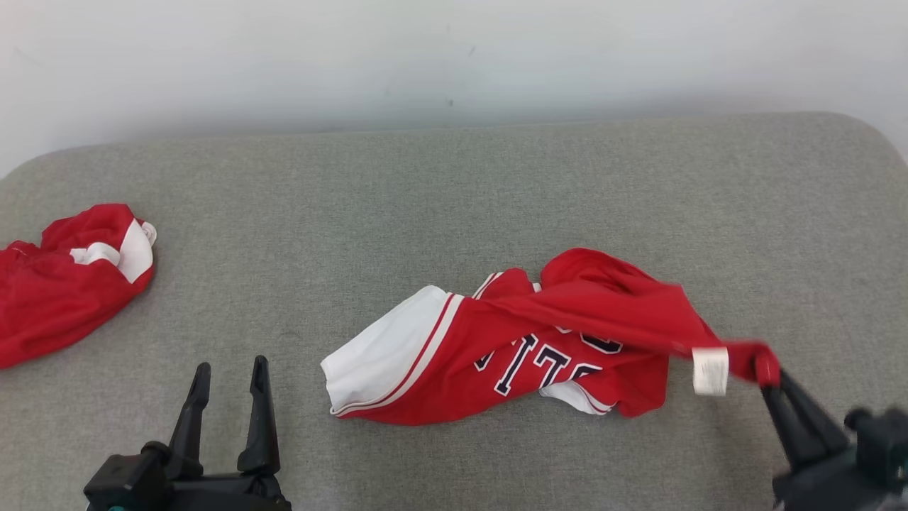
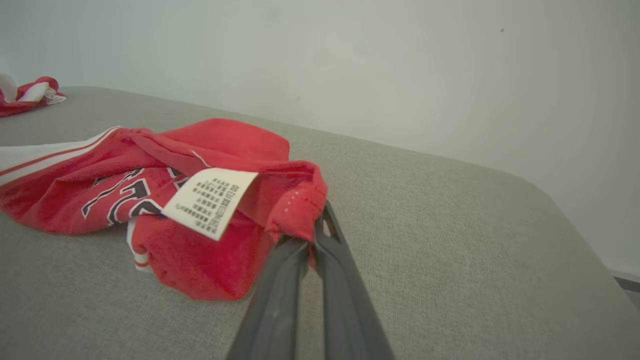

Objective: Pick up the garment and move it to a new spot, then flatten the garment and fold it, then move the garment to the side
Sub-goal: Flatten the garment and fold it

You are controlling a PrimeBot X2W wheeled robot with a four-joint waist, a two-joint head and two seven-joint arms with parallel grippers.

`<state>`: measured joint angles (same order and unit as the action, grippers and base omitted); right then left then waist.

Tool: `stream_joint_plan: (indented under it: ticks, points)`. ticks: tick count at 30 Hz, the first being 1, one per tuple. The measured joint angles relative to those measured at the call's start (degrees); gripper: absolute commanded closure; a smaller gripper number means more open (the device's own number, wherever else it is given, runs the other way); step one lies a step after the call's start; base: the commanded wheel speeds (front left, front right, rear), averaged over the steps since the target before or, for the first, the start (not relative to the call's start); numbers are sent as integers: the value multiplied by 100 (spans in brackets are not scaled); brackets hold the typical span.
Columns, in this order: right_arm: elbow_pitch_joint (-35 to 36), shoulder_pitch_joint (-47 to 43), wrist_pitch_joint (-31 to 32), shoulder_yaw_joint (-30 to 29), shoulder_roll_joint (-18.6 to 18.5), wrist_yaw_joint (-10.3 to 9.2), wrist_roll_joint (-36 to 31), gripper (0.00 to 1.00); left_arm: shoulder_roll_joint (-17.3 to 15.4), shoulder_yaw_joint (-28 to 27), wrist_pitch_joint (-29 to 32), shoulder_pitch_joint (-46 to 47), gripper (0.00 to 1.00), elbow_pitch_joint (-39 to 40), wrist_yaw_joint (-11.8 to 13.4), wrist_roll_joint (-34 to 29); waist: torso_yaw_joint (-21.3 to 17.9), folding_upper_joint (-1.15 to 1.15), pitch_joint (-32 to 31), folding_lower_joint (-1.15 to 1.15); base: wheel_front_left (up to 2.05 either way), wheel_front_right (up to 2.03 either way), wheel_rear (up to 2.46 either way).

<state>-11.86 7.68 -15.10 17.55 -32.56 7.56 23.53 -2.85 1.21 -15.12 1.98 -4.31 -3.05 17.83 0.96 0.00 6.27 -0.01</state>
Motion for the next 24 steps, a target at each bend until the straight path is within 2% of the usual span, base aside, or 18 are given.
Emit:
stream_joint_plan:
  ticks: [4,6,7,8,9,18,24]
  points:
    - [204,-886,-2,-505,415,0,-312,100,-1,-3,0,46,0,-54,-45,-2,-59,0,-6,0,0,0,0]
    - [203,-1126,-2,-612,505,0,-419,100,-2,-8,0,47,0,-69,-49,-8,-69,0,-15,0,0,0,0]
    - [171,-1194,-2,-654,563,0,-447,96,0,-9,0,47,0,-76,-51,-9,-74,0,-22,0,0,0,0]
    - [156,-1249,-2,-683,617,0,-463,22,0,-12,0,46,0,-79,-53,-10,-77,0,-31,0,0,0,0]
    - [158,-1279,-2,-711,681,0,-467,0,0,-24,0,44,0,-88,-58,-10,-82,0,-43,0,0,0,0]
    - [923,-1262,-3,-1306,1053,0,-588,0,-1,-22,0,-36,0,-119,-91,-18,-101,0,-241,0,0,0,0]
    - [1182,-1260,-2,-1350,1271,0,-648,0,0,-3,0,-96,0,-118,-92,-19,-19,0,-357,0,0,0,0]
